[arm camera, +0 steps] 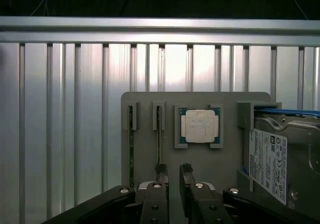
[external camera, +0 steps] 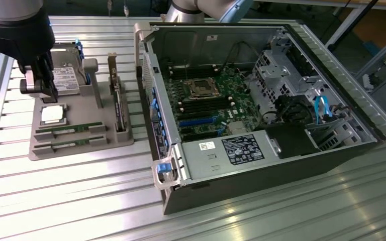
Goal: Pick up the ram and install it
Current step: 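Pick up the ram and move it above insertion slot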
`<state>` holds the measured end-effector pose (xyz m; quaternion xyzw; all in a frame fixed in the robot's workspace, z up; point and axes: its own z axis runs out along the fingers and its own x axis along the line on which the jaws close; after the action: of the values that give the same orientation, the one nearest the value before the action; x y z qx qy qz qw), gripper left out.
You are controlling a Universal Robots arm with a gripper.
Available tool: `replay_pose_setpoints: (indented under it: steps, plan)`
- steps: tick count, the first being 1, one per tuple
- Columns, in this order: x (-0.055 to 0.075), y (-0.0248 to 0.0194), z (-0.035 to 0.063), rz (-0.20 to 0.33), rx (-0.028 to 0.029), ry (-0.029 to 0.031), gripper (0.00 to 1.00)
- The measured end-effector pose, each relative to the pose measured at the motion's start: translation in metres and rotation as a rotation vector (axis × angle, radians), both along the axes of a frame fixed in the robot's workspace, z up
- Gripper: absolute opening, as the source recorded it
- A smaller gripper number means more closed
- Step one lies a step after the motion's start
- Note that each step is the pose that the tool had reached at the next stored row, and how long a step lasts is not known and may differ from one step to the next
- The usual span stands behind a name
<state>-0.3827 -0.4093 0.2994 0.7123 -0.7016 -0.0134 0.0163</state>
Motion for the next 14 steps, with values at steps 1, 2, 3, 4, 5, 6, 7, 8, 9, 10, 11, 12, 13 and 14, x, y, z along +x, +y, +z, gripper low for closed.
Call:
replay_pose_setpoints:
  steps: [1, 2, 3, 4, 5, 6, 7, 8, 9, 10, 11, 12, 13, 14]
  plan:
    - [0.0, 0.0, 0.0, 0.0, -0.0001, 0.0, 0.24]
    - [0.0, 0.0, 0.0, 0.0, 0.0, 0.0, 0.24]
    - [0.0, -0.0001, 0.0, 0.0, 0.0, 0.0, 0.24]
    - [0.0, -0.0007, -0.0001, 0.0, 0.0, 0.0, 0.24]
    - [0.0, -0.0013, -0.0003, 0.0, 0.0001, -0.0001, 0.24]
    - [0.0, -0.0021, -0.0006, 0.0, 0.0, 0.0, 0.24]
    - [-0.001, -0.0031, -0.001, 0.0, 0.0, 0.0, 0.24]
    - [-0.001, -0.0042, -0.0013, 0.0, 0.0, 0.0, 0.24]
    - [-0.001, -0.0052, -0.0016, 0.0, 0.0, 0.0, 0.24]
    - [-0.001, -0.0061, -0.0018, 0.0, 0.0, 0.0001, 0.24]
    - [-0.002, -0.0072, -0.002, 0.0, -0.0001, 0.0001, 0.24]
    - [-0.002, -0.0083, -0.0022, 0.0, 0.0, 0.0, 0.24]
    - [-0.002, -0.0096, -0.0024, 0.0, 0.0, 0.0, 0.24]
    - [-0.003, -0.0109, -0.0025, 0.0, 0.0, 0.0, 0.24]
